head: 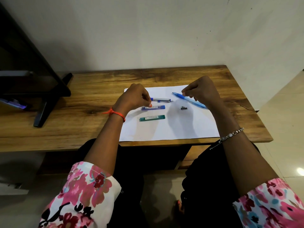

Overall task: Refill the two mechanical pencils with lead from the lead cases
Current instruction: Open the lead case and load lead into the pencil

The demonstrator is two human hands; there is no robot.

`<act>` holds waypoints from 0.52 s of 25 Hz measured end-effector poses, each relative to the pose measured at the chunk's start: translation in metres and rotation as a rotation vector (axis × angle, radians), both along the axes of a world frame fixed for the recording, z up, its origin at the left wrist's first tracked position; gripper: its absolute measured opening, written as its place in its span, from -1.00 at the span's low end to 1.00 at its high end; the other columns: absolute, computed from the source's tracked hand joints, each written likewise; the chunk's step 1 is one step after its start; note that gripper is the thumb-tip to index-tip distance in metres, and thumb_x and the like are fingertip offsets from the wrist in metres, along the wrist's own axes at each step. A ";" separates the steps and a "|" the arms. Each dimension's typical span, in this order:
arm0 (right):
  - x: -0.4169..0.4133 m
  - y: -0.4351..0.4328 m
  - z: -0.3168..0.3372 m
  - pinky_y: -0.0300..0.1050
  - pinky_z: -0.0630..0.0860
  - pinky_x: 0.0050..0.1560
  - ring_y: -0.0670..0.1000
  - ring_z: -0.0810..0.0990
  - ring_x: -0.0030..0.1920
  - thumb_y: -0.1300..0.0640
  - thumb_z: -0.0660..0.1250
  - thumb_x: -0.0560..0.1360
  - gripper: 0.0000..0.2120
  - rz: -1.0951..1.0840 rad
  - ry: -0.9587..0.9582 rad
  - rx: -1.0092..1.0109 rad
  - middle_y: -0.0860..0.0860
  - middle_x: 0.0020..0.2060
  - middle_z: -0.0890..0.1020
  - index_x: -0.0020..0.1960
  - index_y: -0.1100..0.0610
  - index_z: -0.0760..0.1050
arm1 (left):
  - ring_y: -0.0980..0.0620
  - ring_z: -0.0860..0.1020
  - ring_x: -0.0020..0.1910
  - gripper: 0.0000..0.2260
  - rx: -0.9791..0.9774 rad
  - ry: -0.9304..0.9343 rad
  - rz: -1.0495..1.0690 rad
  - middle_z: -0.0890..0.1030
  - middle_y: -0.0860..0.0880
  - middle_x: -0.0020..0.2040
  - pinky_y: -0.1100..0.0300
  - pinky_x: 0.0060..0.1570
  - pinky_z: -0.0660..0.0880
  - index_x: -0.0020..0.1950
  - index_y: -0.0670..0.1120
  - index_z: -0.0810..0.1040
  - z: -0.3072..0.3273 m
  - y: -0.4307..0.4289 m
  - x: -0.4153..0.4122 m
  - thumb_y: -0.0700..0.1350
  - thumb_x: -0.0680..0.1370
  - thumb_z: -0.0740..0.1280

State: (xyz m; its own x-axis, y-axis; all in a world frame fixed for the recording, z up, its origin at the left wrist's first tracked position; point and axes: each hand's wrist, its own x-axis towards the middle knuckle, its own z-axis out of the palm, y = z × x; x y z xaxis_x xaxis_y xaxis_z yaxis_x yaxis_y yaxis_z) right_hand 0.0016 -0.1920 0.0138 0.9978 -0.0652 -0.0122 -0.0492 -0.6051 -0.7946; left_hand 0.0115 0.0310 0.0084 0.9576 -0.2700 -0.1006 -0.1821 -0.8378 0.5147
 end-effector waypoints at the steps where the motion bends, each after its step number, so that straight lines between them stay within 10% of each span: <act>1: 0.000 0.000 0.000 -0.50 0.26 -0.55 -0.12 0.43 -0.49 0.39 0.39 0.37 -0.83 0.002 -0.003 -0.003 0.04 -0.38 0.57 -0.04 0.35 0.65 | 0.11 0.49 -0.25 -0.86 0.006 0.005 -0.006 0.64 -0.12 -0.15 0.27 -0.23 0.42 -0.11 -0.21 0.66 0.000 -0.001 0.000 -0.21 0.36 0.49; 5: 0.000 -0.001 0.000 -0.51 0.27 -0.55 -0.20 0.47 -0.53 0.39 0.38 0.38 -0.83 0.010 -0.016 -0.001 0.00 -0.40 0.56 -0.04 0.35 0.65 | 0.13 0.49 -0.32 -0.88 0.040 0.071 -0.103 0.64 -0.08 -0.23 0.45 -0.42 0.36 -0.18 -0.17 0.67 0.004 -0.005 -0.007 -0.16 0.34 0.51; 13: 0.000 0.000 -0.001 -0.40 0.35 -0.49 -0.09 0.46 -0.44 0.35 0.41 0.38 -0.85 0.063 -0.001 0.061 0.10 -0.30 0.63 -0.05 0.31 0.66 | 0.04 0.54 -0.22 -0.84 0.187 0.122 -0.215 0.59 0.03 -0.30 0.13 -0.21 0.45 -0.21 -0.09 0.65 0.001 -0.015 -0.011 -0.03 0.31 0.52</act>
State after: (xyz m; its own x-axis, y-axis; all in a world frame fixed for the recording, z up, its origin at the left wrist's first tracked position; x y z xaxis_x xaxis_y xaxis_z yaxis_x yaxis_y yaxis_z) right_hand 0.0020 -0.1925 0.0123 0.9999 -0.0011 -0.0134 -0.0117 -0.5571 -0.8304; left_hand 0.0003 0.0156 0.0089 0.8581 -0.4313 -0.2785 -0.3119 -0.8689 0.3845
